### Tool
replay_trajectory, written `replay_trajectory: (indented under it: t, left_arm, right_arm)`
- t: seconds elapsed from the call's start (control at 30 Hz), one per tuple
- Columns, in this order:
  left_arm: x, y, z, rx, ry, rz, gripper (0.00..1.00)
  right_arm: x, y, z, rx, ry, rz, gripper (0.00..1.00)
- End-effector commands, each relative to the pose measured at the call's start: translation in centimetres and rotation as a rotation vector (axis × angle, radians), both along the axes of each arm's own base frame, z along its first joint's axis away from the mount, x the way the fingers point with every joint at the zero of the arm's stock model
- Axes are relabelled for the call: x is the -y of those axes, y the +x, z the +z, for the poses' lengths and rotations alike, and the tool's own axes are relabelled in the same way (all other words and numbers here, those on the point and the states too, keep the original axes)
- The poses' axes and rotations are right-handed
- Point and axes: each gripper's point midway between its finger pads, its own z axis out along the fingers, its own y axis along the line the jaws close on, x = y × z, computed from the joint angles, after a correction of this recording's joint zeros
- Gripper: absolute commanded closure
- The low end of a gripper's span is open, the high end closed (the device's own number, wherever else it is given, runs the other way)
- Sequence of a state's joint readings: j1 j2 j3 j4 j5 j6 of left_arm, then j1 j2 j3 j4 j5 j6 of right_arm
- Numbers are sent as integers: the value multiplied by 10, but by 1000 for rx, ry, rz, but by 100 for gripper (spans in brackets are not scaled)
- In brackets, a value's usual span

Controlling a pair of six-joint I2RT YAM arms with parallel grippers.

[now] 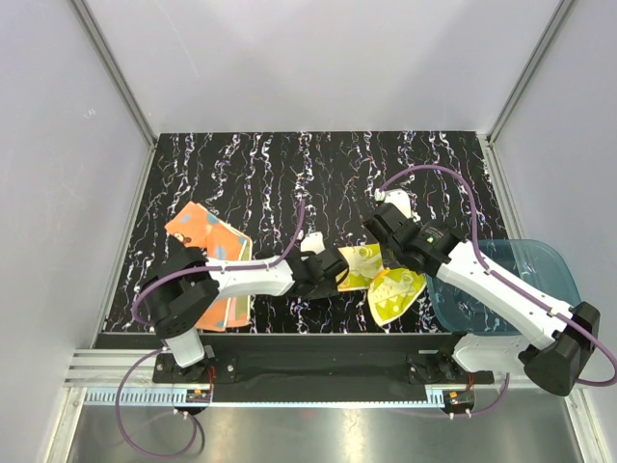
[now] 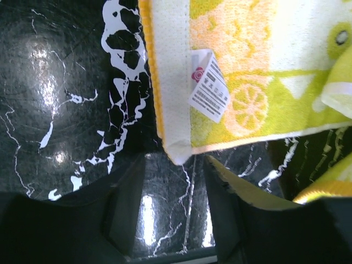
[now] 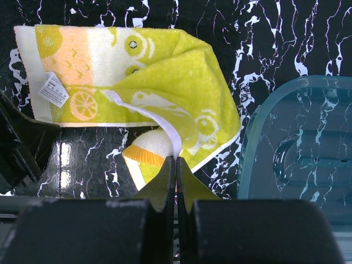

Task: Roll the towels
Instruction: Flatten the towel

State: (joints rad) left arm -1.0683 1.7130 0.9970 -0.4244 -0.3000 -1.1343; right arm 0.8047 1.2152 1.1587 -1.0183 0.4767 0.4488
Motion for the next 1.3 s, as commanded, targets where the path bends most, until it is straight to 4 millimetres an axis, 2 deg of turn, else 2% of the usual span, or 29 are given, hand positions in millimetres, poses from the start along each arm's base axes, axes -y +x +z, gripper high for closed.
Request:
replay_trajectory:
  t: [0.0,0.13,0.2,0.27,0.37,0.47,0.57,0.67,0.7,0.77,0.8,0.87,0.9,0.93,1.0,1.03,1.07,1.1,1.17,1.27]
  left_arm:
    - [10,15,2,46,-4,13,52]
    - [13,16,0,43,-2,11,60]
    - [12,16,-1,40,2,12,69]
    - [11,16,0,44,2,14,74]
    - [8,16,1,48,13,18,84]
    - [5,16,6,53,17,22,100]
    - [1,16,15,62,13,27,100]
    - [-8,16,37,91,9,35,100]
    - [-11,18,56,118,-20,42,100]
    - [-30,18,76,158,5,64,100]
    - [-37,19,102,198,-37,77,100]
    - [-59,18,121,234,-9,93,100]
    - [-68,17,140,264,-35,104,100]
    - [-84,11,143,259,10,108,100]
    - [-105,10,169,308,8,140,100]
    - [-121,3,171,301,46,142,100]
    - [-132,0,186,328,23,158,100]
    - [-146,-7,188,322,50,162,100]
    - [-164,-15,205,350,9,184,100]
    - [-186,-29,217,354,-14,184,100]
  right_arm:
    - [0,1,6,20,24,0,100]
    - [0,2,6,20,25,0,100]
    - [0,2,6,22,24,1,100]
    - [0,2,6,22,26,-2,100]
    - [0,2,6,20,24,2,100]
    - [0,2,6,23,24,-1,100]
    - [1,2,6,21,17,-3,100]
    - [0,2,11,24,26,-5,100]
    - [-1,2,14,22,39,-6,100]
    - [-3,0,19,22,58,-1,100]
    - [-5,0,25,29,79,3,100]
    - [-6,-2,32,32,96,6,100]
    - [-7,-2,41,45,114,10,100]
    - [-6,-3,44,44,117,10,100]
    - [-6,-2,57,68,141,8,100]
    - [-5,-4,60,70,143,6,100]
    - [-4,-4,63,78,145,3,100]
    - [-2,-5,72,95,165,-4,100]
    - [4,-9,78,102,164,-18,100]
    - [13,-16,89,122,190,-45,100]
